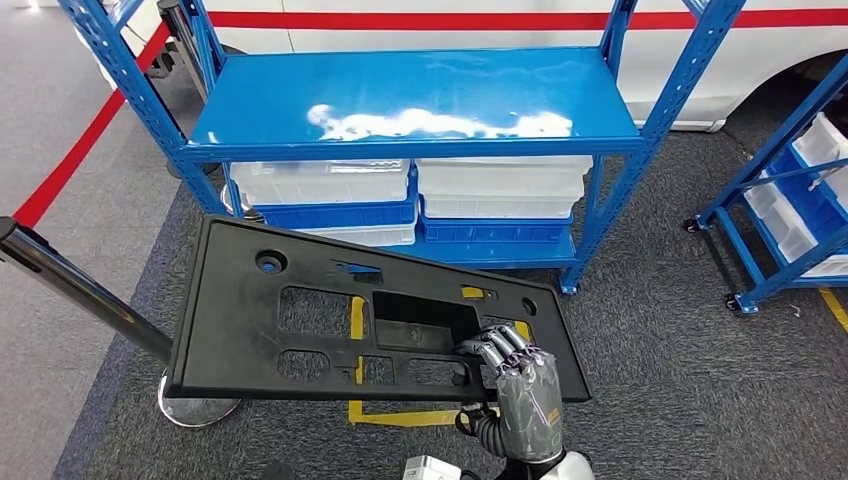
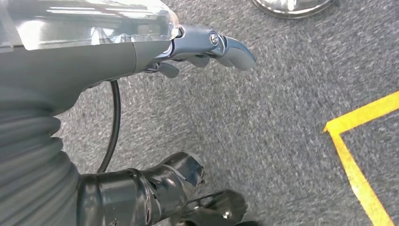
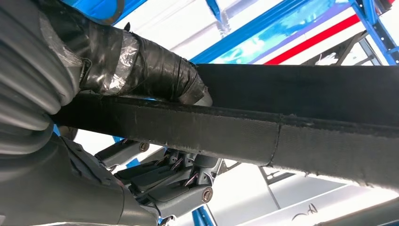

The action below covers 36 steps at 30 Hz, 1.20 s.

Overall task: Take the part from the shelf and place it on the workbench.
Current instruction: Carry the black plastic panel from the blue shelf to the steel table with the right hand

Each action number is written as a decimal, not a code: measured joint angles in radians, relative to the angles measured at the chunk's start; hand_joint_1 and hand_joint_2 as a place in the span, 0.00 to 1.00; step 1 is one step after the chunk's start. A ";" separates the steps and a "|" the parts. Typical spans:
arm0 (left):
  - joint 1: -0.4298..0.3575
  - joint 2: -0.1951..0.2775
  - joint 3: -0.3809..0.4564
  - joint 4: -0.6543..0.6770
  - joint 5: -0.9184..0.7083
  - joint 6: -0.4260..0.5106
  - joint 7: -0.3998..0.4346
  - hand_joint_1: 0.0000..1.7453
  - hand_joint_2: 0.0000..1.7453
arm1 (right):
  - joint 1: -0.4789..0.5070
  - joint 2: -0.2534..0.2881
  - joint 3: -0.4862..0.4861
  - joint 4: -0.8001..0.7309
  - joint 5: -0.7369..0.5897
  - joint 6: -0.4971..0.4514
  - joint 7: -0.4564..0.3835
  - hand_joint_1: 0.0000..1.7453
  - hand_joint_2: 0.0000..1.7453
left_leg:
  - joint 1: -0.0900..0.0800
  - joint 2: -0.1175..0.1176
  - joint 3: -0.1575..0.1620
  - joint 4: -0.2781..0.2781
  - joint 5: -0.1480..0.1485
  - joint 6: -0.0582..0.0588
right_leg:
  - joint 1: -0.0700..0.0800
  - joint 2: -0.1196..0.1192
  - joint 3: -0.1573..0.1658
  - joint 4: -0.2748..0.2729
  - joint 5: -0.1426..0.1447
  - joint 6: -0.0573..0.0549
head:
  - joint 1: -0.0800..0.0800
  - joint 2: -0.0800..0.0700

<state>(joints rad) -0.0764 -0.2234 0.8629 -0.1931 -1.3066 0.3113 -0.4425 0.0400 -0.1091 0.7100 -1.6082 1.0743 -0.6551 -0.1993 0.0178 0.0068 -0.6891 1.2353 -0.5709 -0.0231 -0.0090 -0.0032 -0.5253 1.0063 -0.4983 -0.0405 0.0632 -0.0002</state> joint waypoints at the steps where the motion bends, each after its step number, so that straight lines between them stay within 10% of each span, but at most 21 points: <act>1: 0.001 0.000 0.000 0.000 0.000 0.000 0.000 0.00 1.00 | 0.003 0.000 -0.001 0.000 -0.002 -0.001 0.000 1.00 1.00 | 0.000 0.000 -0.016 0.051 -0.017 -0.002 | 0.002 0.000 -0.004 0.002 0.002 -0.001 | 0.000 0.000; 3: 0.003 0.000 0.000 0.000 0.001 0.000 0.000 0.00 1.00 | 0.010 0.000 -0.002 -0.001 -0.010 -0.005 0.000 1.00 1.00 | 0.000 0.000 0.004 0.041 0.009 -0.001 | 0.005 0.001 -0.011 0.009 0.002 -0.001 | 0.000 0.000; 7: 0.004 0.002 0.003 0.000 0.006 0.000 -0.001 0.00 1.00 | 0.035 0.006 -0.017 -0.013 -0.048 -0.025 -0.011 1.00 1.00 | -0.005 -0.011 0.131 -0.188 0.088 0.017 | 0.006 0.006 -0.023 0.025 -0.002 0.010 | 0.000 0.000; 11: 0.008 0.003 0.011 0.000 0.010 0.002 -0.001 0.00 1.00 | 0.090 0.034 -0.074 -0.041 -0.107 -0.031 -0.092 1.00 1.00 | -0.004 -0.012 0.137 -0.220 0.092 0.033 | 0.007 0.009 -0.034 0.033 -0.004 0.028 | 0.000 0.000; 17: 0.014 0.002 0.019 0.000 0.023 0.008 -0.003 0.00 1.00 | 0.194 0.137 -0.247 -0.111 -0.204 -0.031 -0.296 1.00 1.00 | 0.001 -0.002 0.136 -0.227 0.099 0.052 | -0.004 0.008 -0.164 0.305 -0.124 0.049 | 0.002 0.000; 21: 0.015 0.002 0.026 0.000 0.025 0.010 -0.004 0.00 1.00 | 0.235 0.191 -0.340 -0.151 -0.224 -0.032 -0.337 1.00 1.00 | 0.001 0.002 0.136 -0.216 0.092 0.042 | -0.010 -0.003 -0.073 0.106 -0.009 0.050 | 0.002 0.000; 27: 0.015 0.002 0.037 0.000 0.031 0.014 -0.007 0.00 1.00 | 0.283 0.263 -0.432 -0.198 -0.274 -0.033 -0.408 1.00 1.00 | -0.002 0.005 0.127 -0.201 0.078 0.011 | -0.007 0.002 -0.050 0.032 0.016 0.024 | 0.002 0.000; 32: 0.017 0.002 0.040 0.000 0.034 0.016 -0.010 0.00 1.00 | 0.306 0.303 -0.480 -0.218 -0.304 -0.036 -0.438 1.00 1.00 | 0.000 0.002 0.017 0.057 -0.054 0.004 | -0.001 0.009 -0.058 0.028 0.025 0.004 | 0.001 0.000; 36: 0.019 0.002 0.041 0.000 0.033 0.016 -0.009 0.00 1.00 | 0.318 0.326 -0.500 -0.224 -0.318 -0.038 -0.461 1.00 1.00 | -0.001 -0.021 0.111 -0.118 0.051 0.021 | 0.006 0.031 -0.058 0.035 0.025 0.005 | 0.001 0.000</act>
<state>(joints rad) -0.0574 -0.2209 0.9041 -0.1931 -1.2740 0.3277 -0.4520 0.3584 0.2167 0.2097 -1.8322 0.7561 -0.6929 -0.6601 0.0164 -0.0146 -0.5784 1.1172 -0.5203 -0.0022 -0.0026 0.0281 -0.5834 1.0410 -0.4728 -0.0354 0.0639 0.0000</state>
